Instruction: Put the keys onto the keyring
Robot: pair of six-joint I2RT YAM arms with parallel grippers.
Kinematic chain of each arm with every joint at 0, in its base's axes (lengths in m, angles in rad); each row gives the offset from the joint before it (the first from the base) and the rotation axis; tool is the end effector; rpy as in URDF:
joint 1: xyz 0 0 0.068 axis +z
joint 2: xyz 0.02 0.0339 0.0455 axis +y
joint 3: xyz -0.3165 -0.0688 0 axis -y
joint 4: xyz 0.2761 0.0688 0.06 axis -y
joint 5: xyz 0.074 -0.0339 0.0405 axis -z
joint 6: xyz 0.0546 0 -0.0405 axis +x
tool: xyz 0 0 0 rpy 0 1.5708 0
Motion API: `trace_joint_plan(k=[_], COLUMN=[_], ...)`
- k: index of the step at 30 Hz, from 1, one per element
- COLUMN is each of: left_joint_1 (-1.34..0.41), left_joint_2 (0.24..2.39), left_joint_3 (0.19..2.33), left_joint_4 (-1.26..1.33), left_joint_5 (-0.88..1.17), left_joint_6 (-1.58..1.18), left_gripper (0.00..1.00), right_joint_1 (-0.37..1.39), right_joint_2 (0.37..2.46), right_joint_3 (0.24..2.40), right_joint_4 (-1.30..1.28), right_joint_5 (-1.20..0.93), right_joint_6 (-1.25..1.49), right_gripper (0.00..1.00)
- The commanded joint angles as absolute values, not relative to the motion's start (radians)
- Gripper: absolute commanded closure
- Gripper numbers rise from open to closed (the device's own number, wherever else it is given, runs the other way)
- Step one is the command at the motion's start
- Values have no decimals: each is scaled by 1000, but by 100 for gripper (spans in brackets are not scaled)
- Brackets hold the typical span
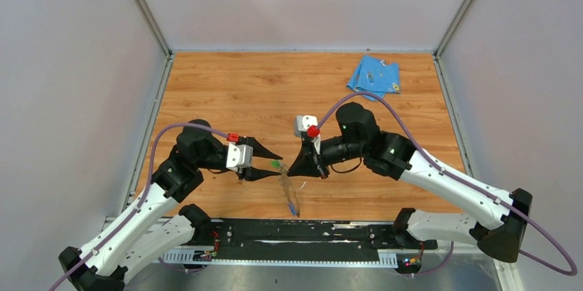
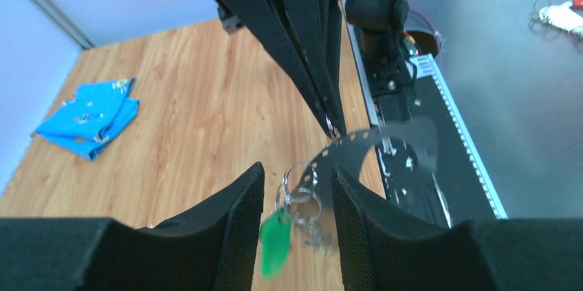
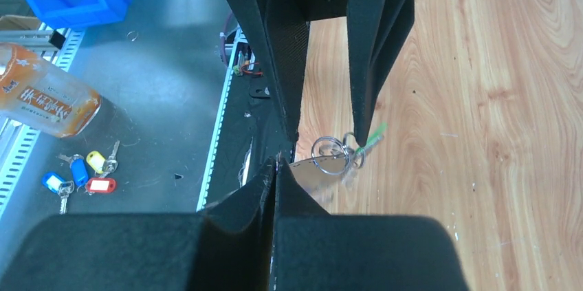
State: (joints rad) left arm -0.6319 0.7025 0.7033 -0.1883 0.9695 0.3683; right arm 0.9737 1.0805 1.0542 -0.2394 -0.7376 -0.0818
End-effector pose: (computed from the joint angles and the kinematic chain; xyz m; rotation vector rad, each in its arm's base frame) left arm 0.1005 -0.1294 0.3587 1.4135 1.0957 -1.0343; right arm 0.1152 0.2348 0.4154 -1.4309 1.3488 1.2792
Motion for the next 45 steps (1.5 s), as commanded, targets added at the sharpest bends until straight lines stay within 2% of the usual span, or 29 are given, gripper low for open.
trace_joint_plan(k=[1, 10, 17, 22, 28, 33, 37, 40, 42, 45], left_joint_1=[-640, -641, -645, -646, -656, -655, -655, -657, -656, -655], left_joint_2=[667, 590, 610, 645, 664, 669, 670, 666, 659, 643], left_joint_3=[684, 625, 609, 600, 598, 593, 591, 589, 586, 588], left_joint_4=[-57, -64, -158, -92, -175, -163, -98, -88, -103, -140], left_joint_5=[1001, 1008, 1036, 1017, 1081, 1071, 1074, 1093, 1098, 1096], left_joint_6=[238, 267, 372, 330, 360, 349, 292, 287, 312, 364], left_gripper=[56, 54, 47, 46, 56, 83, 100, 100, 100, 100], right_joint_1=[963, 963, 972, 985, 998, 1011, 1019, 1019, 1019, 1019], right_joint_2=[1121, 1201, 1245, 1270, 1271, 1271, 1276, 1263, 1243, 1205], right_joint_3=[1138, 1253, 1308, 1319, 1322, 1313, 1307, 1300, 1292, 1273], right_joint_4=[-347, -466, -463, -450, -444, -432, -430, -425, -422, -413], right_joint_5=[-821, -868, -947, -960, -935, -928, -913, -865, -843, -819], right_joint_6=[-203, -279, -289, -288, -299, -299, -296, -279, -278, -278], right_gripper=[100, 100, 100, 100, 100, 100, 99, 77, 71, 68])
